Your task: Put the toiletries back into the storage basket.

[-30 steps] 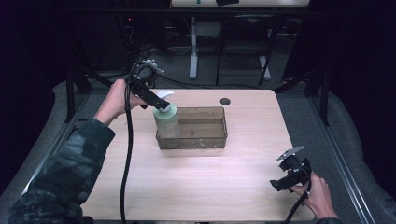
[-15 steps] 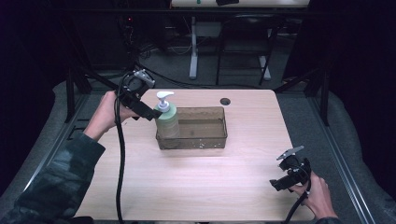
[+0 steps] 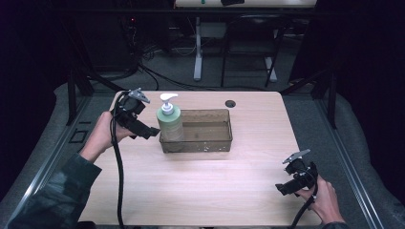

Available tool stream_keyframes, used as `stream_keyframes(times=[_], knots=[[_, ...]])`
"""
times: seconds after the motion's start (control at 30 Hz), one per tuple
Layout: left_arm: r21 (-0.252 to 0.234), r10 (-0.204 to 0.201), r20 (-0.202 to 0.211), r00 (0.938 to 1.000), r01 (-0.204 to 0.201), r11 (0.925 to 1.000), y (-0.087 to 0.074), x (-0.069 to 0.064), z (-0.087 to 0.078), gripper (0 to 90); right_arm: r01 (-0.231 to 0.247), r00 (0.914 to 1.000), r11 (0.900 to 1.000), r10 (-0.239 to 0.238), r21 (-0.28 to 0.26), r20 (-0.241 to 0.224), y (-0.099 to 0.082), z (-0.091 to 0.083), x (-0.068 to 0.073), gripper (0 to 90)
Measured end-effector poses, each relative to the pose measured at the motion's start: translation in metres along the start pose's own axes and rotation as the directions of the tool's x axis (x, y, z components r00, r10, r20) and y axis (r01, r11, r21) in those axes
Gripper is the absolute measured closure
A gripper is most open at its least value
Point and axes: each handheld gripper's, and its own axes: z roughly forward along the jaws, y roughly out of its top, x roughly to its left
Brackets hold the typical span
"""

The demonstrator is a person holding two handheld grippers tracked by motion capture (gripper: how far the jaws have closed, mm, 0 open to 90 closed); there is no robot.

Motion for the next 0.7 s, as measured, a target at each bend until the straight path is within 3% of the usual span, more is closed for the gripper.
stream_keyframes(times=[0.43,0.7], knots=[[0.003,-0.070,0.010,0.9975,0.070,0.9975,-0.050,-0.001,0.022,0.1,-0.001,1.0000,1.0000,0.001,-0.004,-0.006,0.000,0.000,0.000,0.0],[0.011,-0.131,0.025,0.9911,0.130,0.9914,-0.083,-0.003,0.041,0.1,0.009,1.0000,1.0000,-0.009,-0.003,0.001,0.000,0.001,0.001,0.0]])
